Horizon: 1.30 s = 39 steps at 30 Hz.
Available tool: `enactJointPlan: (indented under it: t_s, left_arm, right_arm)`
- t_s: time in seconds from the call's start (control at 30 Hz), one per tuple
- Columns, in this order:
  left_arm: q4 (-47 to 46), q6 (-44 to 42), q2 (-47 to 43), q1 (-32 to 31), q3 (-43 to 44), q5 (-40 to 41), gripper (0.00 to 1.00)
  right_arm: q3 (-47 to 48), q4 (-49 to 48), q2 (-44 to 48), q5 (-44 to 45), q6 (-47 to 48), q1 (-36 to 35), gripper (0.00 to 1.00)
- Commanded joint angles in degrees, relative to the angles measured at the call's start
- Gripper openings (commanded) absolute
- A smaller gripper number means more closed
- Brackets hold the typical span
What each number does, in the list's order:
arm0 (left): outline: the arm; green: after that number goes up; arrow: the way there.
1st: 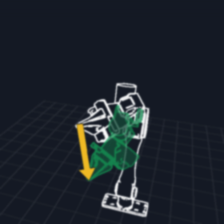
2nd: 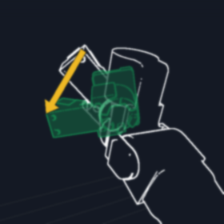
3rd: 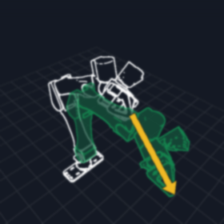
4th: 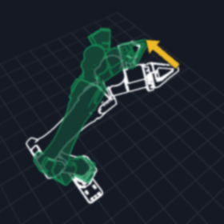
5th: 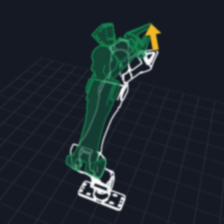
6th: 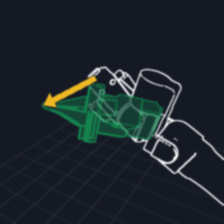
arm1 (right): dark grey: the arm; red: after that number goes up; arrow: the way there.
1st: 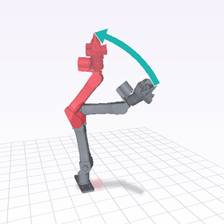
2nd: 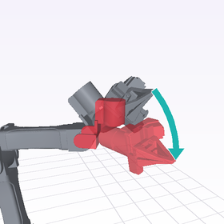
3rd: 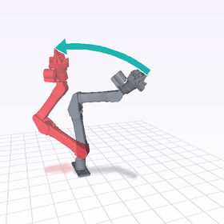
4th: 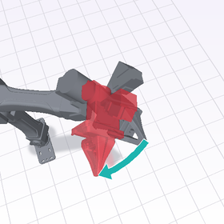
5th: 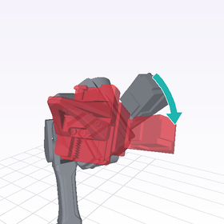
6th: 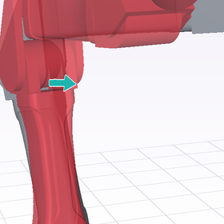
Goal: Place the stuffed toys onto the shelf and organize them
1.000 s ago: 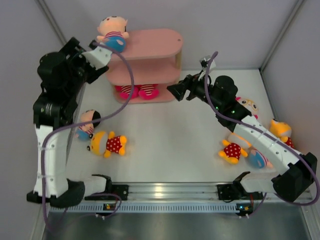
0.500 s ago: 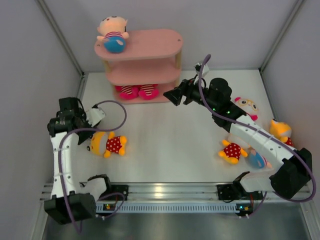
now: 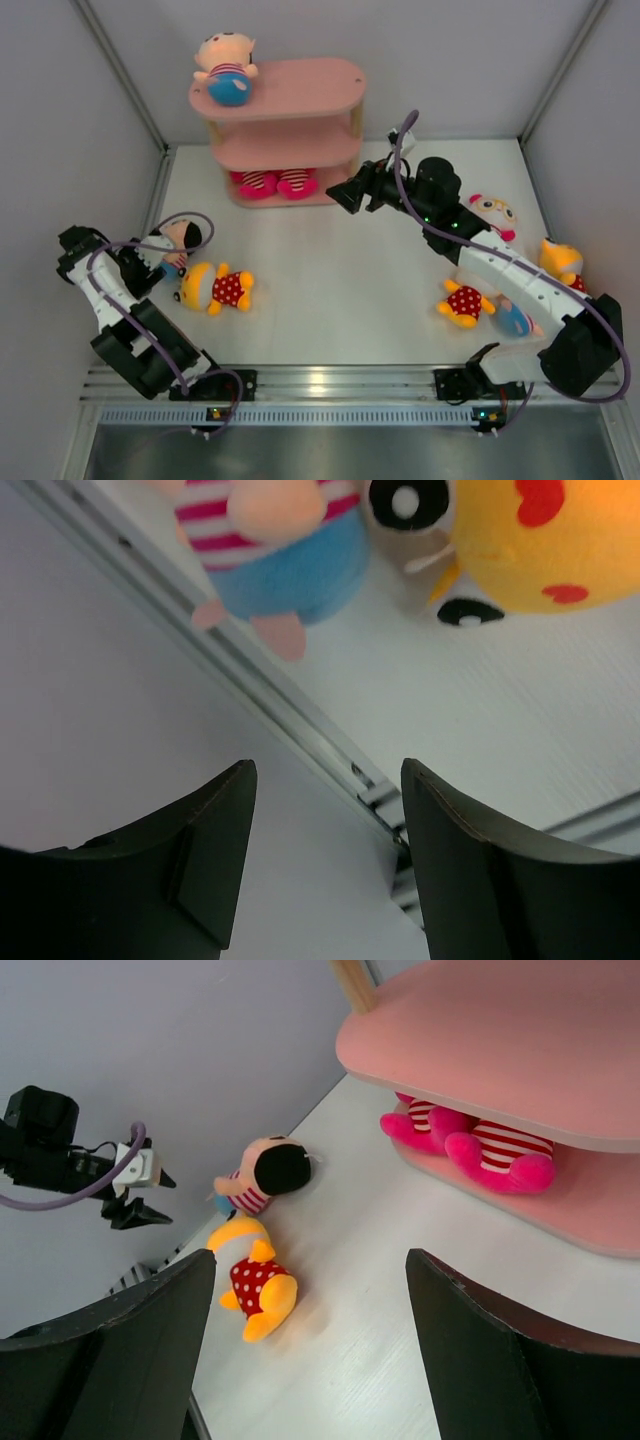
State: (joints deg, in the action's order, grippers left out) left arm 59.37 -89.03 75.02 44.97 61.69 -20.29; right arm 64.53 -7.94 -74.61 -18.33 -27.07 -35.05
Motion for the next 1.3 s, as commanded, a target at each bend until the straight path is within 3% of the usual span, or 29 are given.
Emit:
enactJointPlan:
  t_s: [0.0, 0.07, 0.43, 0.63, 0.8, 0.83, 0.9, 0.93, 1.27]
  left_arm:
    - [-10.3, -6.3, -1.2, 0.3, -3.2, -12.9, 0.66]
    - [-14.5, -4.1, 1.4, 0.4, -2.4, -14.1, 0.65]
    - [-14.5, -7.4, 13.0, -1.5, -0.6, -14.8, 0.64]
    - [-15.4, -0.4, 19.4, -2.3, 4.6, -16.5, 0.60]
    - [-15.4, 0.0, 18.7, -2.3, 3.1, -21.4, 0.35]
    - [-15.4, 0.1, 18.0, -2.3, 2.4, -23.1, 0.24]
    - [-15.4, 0.1, 17.3, -2.4, 1.8, -24.7, 0.13]
    - [-15.3, -0.1, 16.6, -2.5, 1.2, -26.0, 0.00]
    - [-15.4, 2.7, 11.6, -3.7, 0.6, -28.8, 0.00]
  right_arm:
    - [2.4, -2.3, -1.2, -1.3, -0.9, 0.4, 0.78]
    - [2.4, -2.1, -1.2, -1.2, -0.9, 0.3, 0.78]
    - [4.5, -0.8, -3.0, -0.2, 0.1, 0.3, 0.78]
    - [5.3, -0.1, -4.0, -0.3, 0.4, 0.3, 0.78]
    - [5.3, 0.4, -4.1, 0.5, 0.9, 0.3, 0.78]
    - [5.3, 0.5, -4.1, 0.5, 1.1, 0.2, 0.78]
    - [5.3, 0.6, -4.1, 0.5, 1.1, 0.3, 0.78]
    - [5.4, 0.7, -4.1, 0.5, 1.2, 0.3, 0.78]
    - [4.5, 1.1, -3.4, 1.0, 1.9, 0.2, 0.78]
